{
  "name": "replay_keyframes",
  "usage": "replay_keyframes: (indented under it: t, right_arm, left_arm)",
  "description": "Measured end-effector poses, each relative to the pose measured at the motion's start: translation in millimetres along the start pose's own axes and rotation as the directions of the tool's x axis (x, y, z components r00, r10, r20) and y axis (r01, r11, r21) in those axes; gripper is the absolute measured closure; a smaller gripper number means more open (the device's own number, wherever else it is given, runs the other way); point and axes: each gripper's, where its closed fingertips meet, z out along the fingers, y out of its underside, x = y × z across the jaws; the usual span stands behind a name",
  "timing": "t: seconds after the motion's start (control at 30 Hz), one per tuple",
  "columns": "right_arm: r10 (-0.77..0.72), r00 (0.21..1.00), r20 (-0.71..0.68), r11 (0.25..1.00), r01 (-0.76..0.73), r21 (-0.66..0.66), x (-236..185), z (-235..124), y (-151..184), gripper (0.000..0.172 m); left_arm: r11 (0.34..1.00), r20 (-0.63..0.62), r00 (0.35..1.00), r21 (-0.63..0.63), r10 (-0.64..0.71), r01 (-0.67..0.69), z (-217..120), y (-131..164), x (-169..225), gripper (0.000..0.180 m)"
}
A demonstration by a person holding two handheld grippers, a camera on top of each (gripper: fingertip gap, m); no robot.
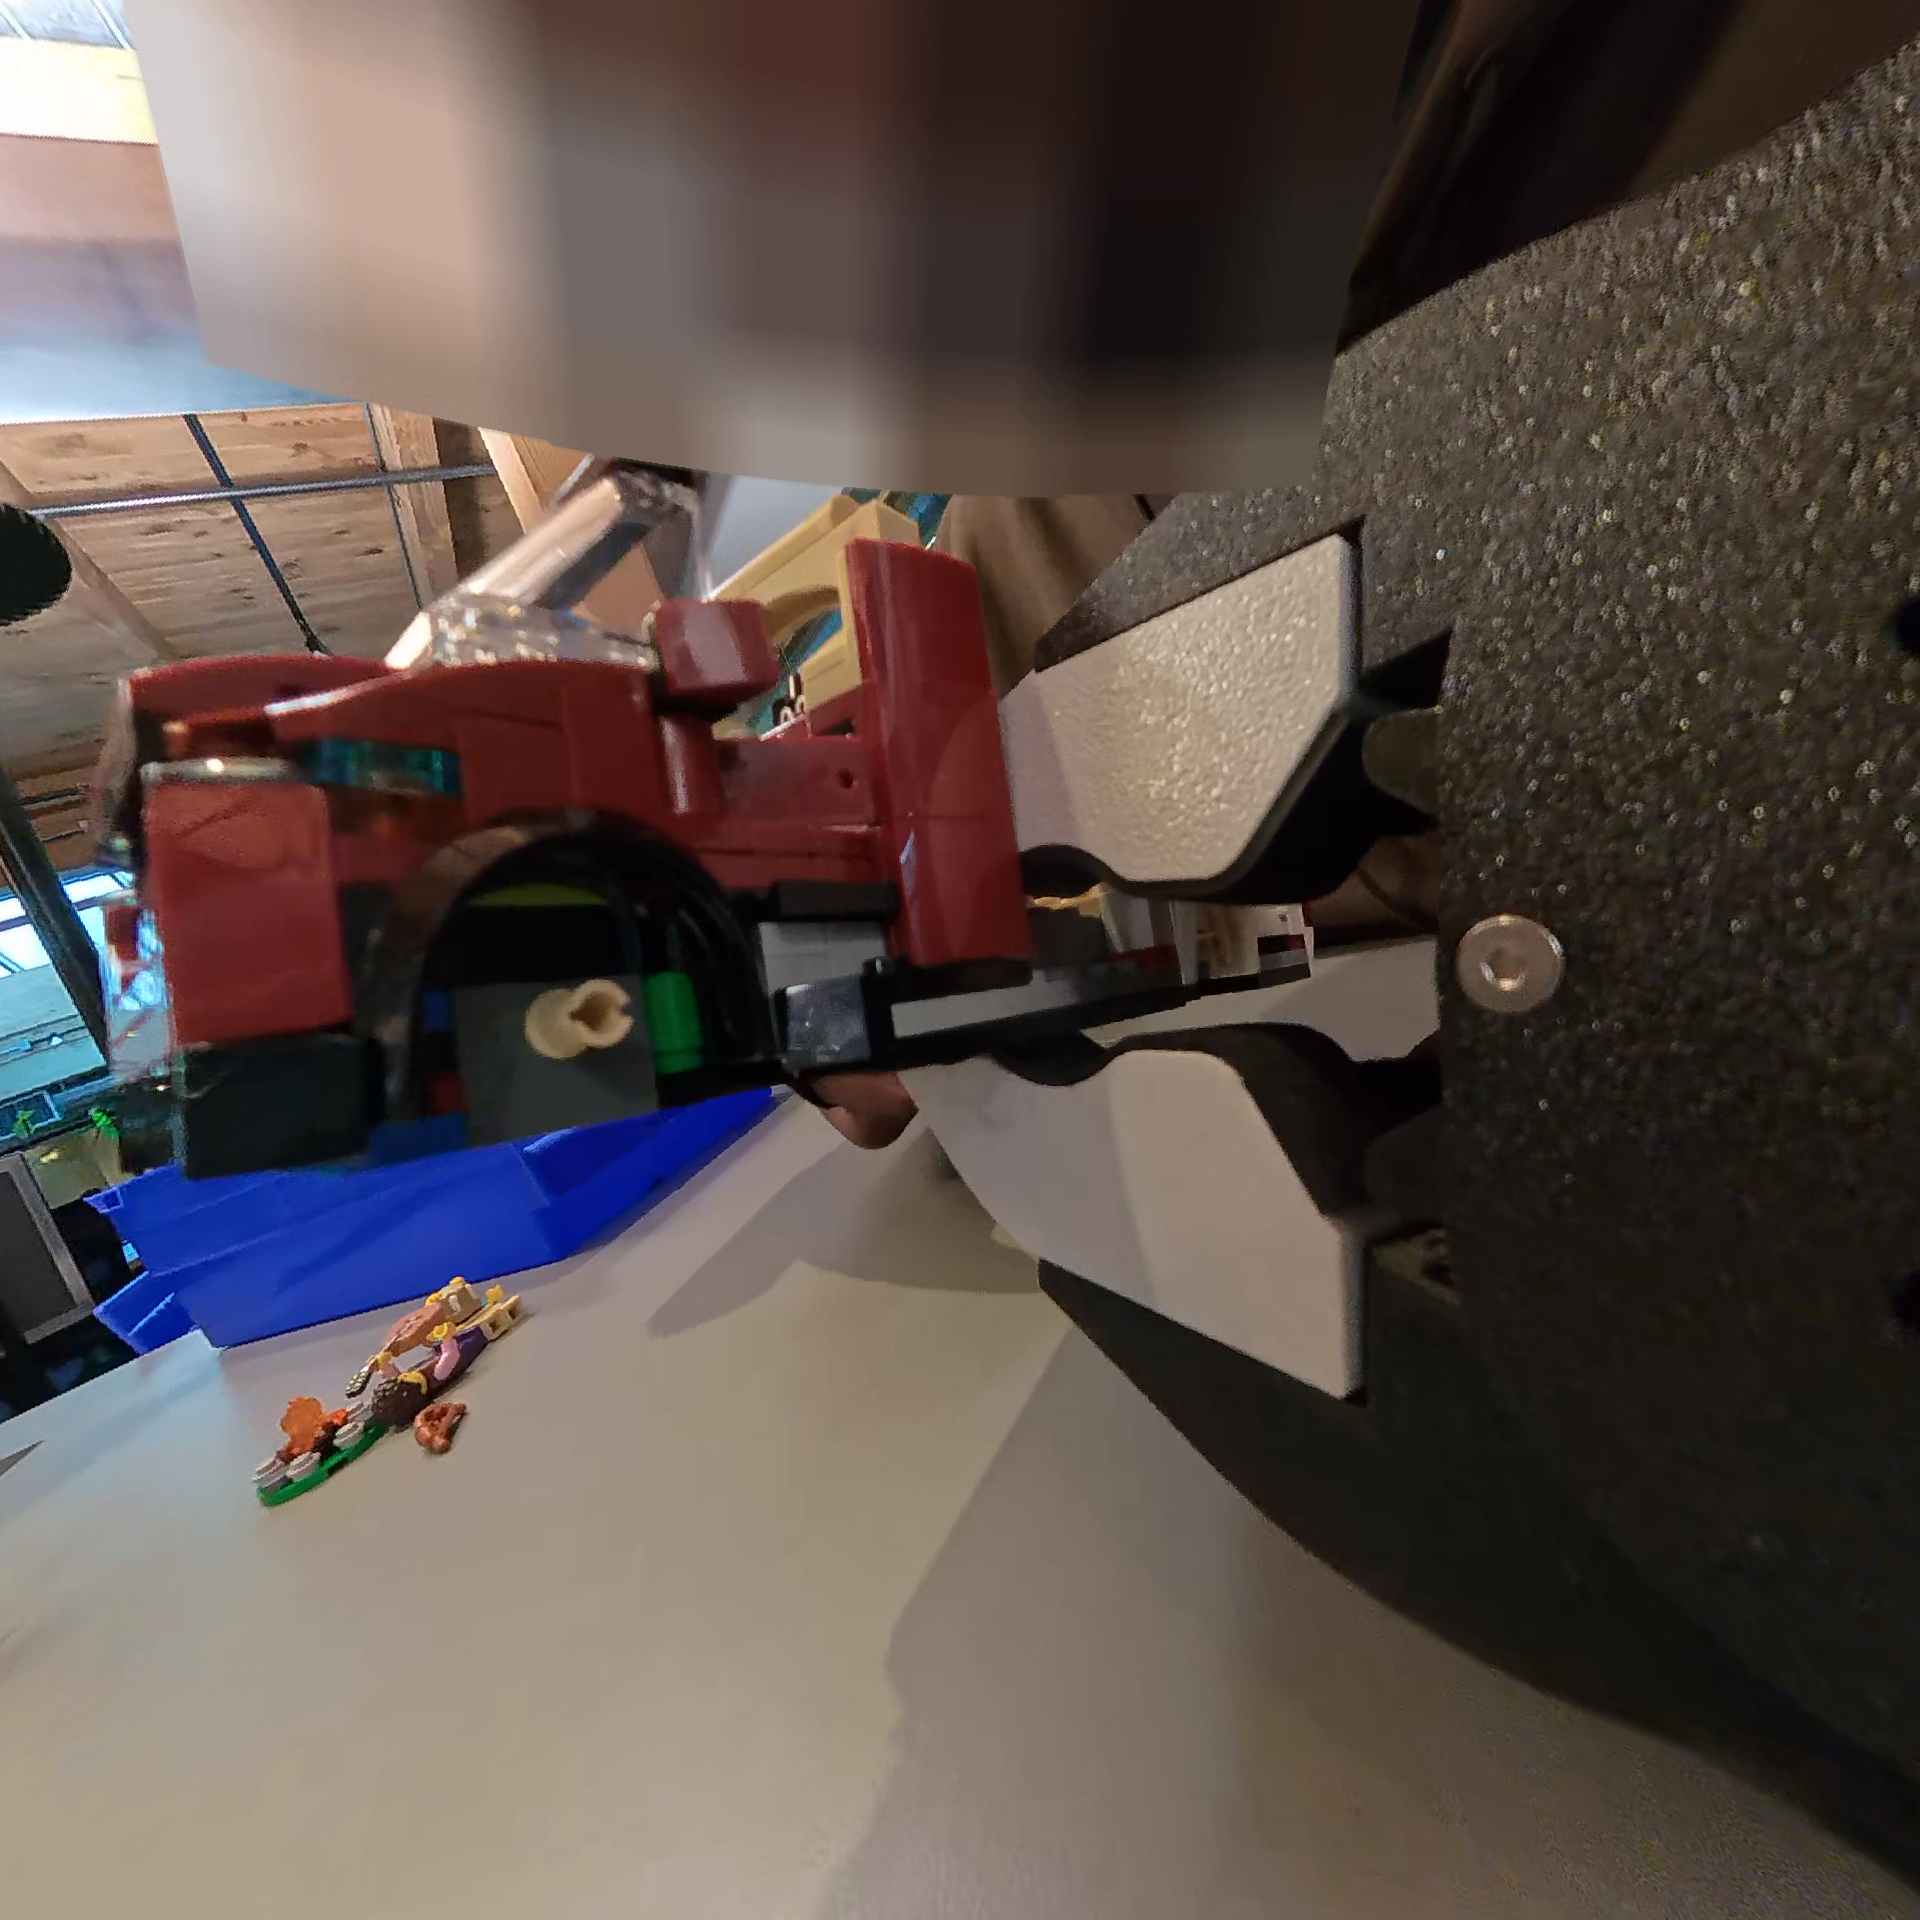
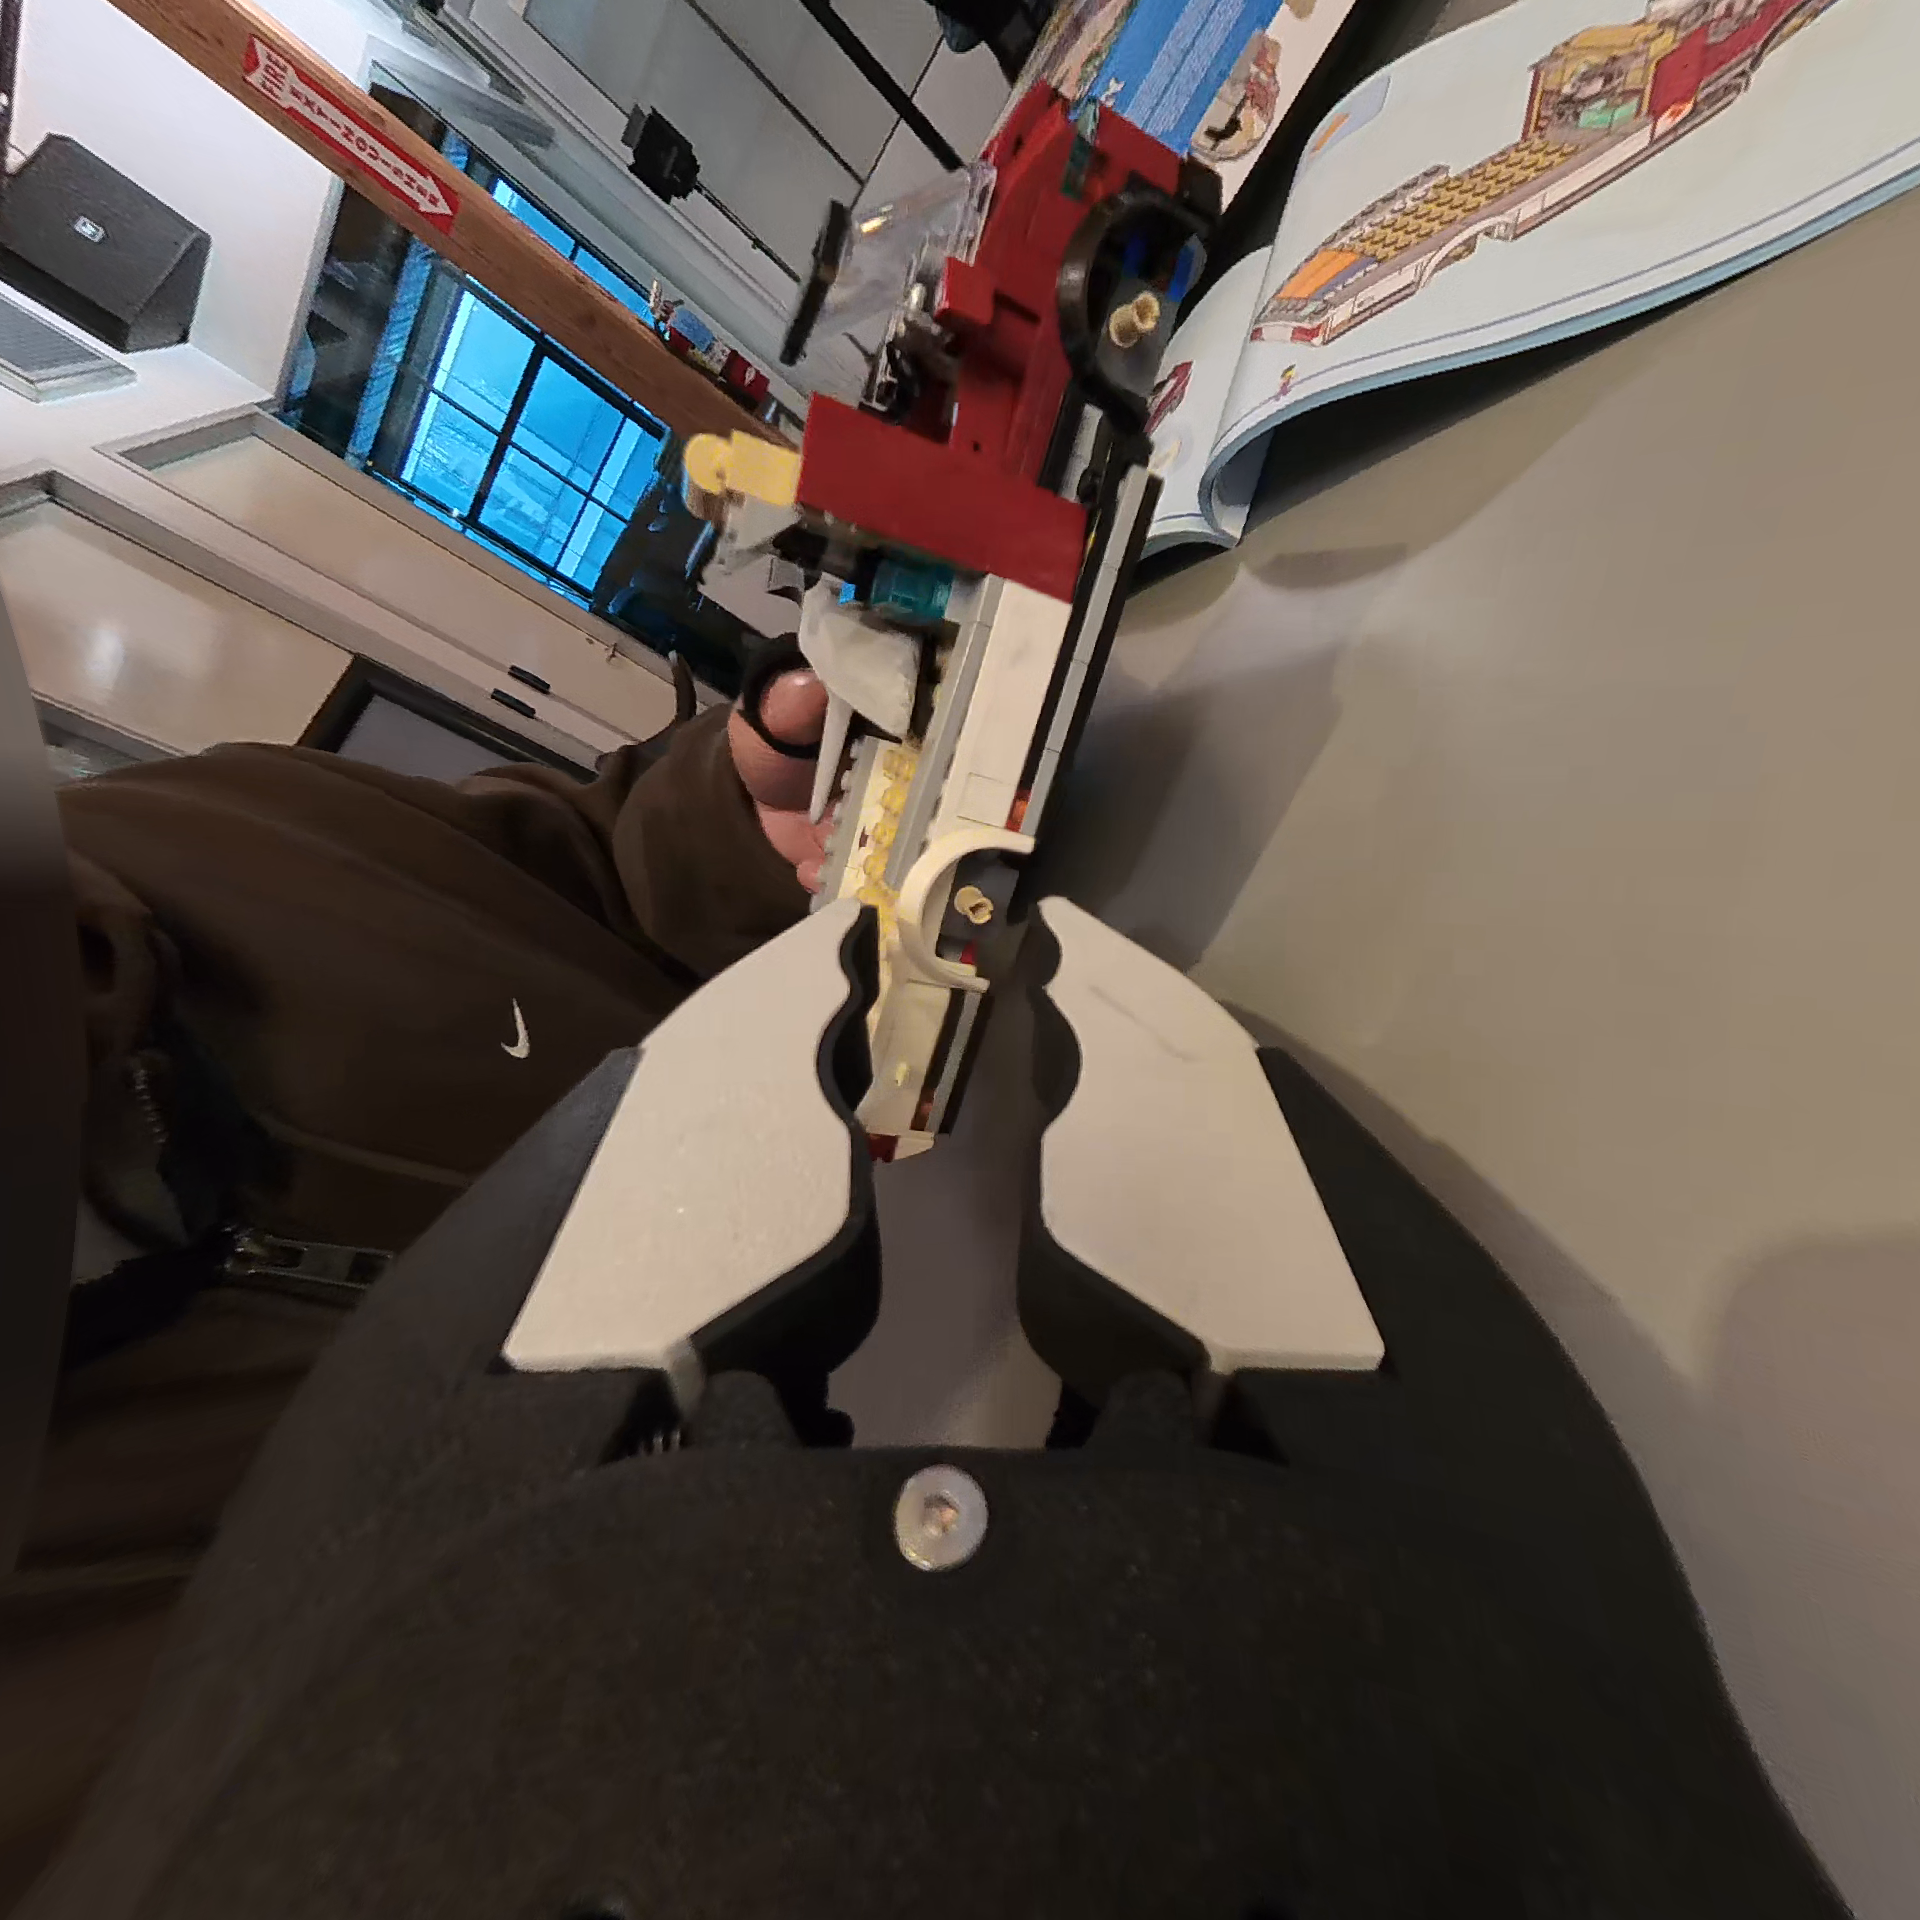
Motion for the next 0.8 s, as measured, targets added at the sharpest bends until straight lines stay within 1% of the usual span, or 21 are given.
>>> replay_keyframes:
  t: [0.3, 0.57, 0.8]
  right_arm:
    - [-0.035, 0.998, -0.042, 0.999, 0.035, -0.002, -1.9, 2.4, 2.5, 0.150]
    - [-0.023, 0.998, -0.053, 1.000, 0.024, 0.002, -4.1, 4.4, 4.4, 0.156]
    - [-0.022, 0.998, -0.058, 1.000, 0.022, 0.004, -4.3, 4.2, 5.6, 0.157]
  left_arm:
    - [0.995, 0.030, 0.994, -0.021, 0.103, -0.102, 3.1, 2.6, 2.3, 0.159]
    - [0.987, 0.049, 0.987, -0.036, 0.156, -0.154, 4.8, 4.4, 2.7, 0.159]
    - [0.978, 0.052, 0.978, -0.049, 0.204, -0.201, 5.1, 5.1, 4.7, 0.159]
